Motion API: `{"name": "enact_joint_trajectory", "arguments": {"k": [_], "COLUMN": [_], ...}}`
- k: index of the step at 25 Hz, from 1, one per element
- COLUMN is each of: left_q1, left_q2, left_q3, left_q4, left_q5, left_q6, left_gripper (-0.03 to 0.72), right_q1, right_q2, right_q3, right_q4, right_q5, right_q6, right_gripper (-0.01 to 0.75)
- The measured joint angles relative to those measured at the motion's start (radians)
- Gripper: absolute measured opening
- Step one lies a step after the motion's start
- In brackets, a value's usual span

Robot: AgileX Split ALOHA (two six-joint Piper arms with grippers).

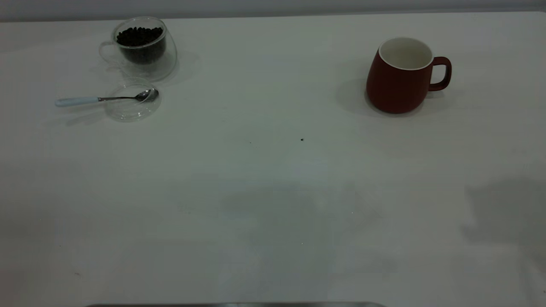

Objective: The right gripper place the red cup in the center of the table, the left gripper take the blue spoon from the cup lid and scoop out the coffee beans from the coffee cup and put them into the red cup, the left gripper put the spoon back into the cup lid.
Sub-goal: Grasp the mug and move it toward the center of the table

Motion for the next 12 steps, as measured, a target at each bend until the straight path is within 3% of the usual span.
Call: {"name": "enact_joint_trajectory", "arguments": {"k": [12], "left_q1": [0.0], "left_q2": [0.0], "left_q3": [0.0], "left_q4": [0.0], "left_q5": [0.0], "left_q6": [0.002], "left_gripper": [0.501], "right_q1": [0.0], "right_q2": [0.504], "right_q3": [-0.353], "right_q4": [0.148], "right_q5": [0.052], "right_q6": [-0.011], "right_gripper": [0.573]}}
